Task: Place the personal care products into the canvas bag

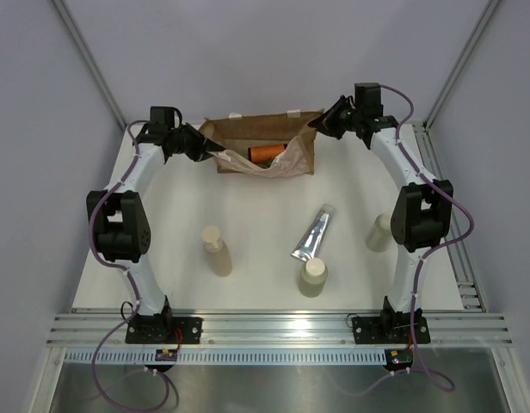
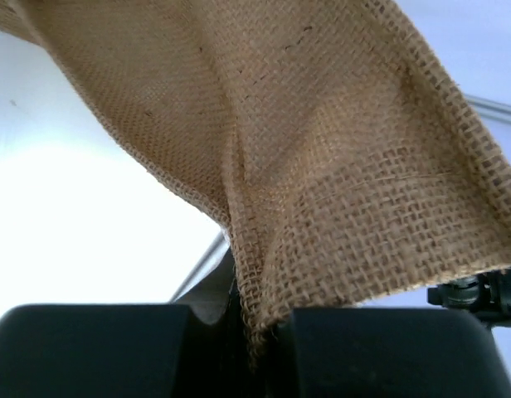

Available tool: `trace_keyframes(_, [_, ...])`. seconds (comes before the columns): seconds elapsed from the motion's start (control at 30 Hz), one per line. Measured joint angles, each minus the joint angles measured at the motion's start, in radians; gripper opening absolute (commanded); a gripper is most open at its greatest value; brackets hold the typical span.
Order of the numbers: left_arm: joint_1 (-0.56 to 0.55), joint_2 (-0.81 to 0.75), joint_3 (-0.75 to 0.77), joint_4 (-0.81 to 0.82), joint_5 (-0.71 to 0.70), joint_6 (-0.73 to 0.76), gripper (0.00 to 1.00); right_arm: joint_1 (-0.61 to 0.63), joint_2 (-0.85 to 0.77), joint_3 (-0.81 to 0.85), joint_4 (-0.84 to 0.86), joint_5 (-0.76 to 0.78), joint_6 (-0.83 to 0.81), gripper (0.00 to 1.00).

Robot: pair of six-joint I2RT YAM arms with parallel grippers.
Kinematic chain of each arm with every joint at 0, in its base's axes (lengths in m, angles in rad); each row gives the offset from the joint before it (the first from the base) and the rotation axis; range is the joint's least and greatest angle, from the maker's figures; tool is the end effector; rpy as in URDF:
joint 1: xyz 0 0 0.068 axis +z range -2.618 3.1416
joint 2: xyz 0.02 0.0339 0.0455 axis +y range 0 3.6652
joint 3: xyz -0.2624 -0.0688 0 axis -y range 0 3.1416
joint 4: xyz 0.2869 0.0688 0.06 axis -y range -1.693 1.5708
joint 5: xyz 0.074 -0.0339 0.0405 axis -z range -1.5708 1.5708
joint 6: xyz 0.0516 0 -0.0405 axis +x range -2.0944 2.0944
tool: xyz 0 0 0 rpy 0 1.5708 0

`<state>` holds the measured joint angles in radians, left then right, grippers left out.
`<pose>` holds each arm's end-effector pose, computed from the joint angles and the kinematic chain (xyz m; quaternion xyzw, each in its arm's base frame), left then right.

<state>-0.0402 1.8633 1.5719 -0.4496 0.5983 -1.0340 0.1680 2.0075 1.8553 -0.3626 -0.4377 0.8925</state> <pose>0.4722 -0.0481 0.2611 -0.3125 0.8254 -0.4288 0.1930 0.5176 0.1100 0.3076 0.1965 0.8273 0.4105 0.3294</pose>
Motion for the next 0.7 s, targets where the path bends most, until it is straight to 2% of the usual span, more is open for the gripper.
trace_keyframes(0.07, [0.003, 0.047, 0.050, -0.019, 0.000, 0.018, 0.00, -0.005, 0.036, -0.007, 0.029, 0.000, -0.055, 0.03])
trace_keyframes(0.1, [0.004, 0.060, 0.077, -0.031, 0.001, 0.029, 0.00, -0.009, 0.046, -0.007, 0.048, -0.003, -0.081, 0.12])
trace_keyframes(0.2, [-0.003, 0.079, 0.129, -0.055, 0.003, 0.062, 0.00, -0.021, 0.053, 0.005, 0.064, -0.048, -0.167, 0.27])
trace_keyframes(0.23, [-0.006, 0.081, 0.134, -0.059, 0.002, 0.067, 0.00, -0.026, 0.055, 0.012, 0.066, -0.072, -0.205, 0.40])
trace_keyframes(0.33, [-0.014, 0.081, 0.134, -0.056, 0.000, 0.061, 0.00, -0.037, 0.055, 0.029, 0.065, -0.151, -0.297, 0.62])
trace_keyframes(0.37, [-0.016, 0.081, 0.129, -0.040, 0.000, 0.043, 0.00, -0.041, 0.055, 0.039, 0.060, -0.180, -0.330, 0.72])
trace_keyframes(0.4, [-0.018, 0.080, 0.120, -0.021, 0.000, 0.028, 0.00, -0.044, 0.055, 0.052, 0.051, -0.206, -0.360, 0.77])
trace_keyframes(0.47, [-0.025, 0.072, 0.084, 0.040, 0.000, -0.023, 0.00, -0.045, 0.055, 0.084, 0.032, -0.249, -0.429, 0.82])
trace_keyframes(0.7, [-0.051, 0.056, 0.028, 0.168, -0.016, -0.198, 0.00, -0.047, 0.053, 0.206, -0.021, -0.404, -0.617, 0.84])
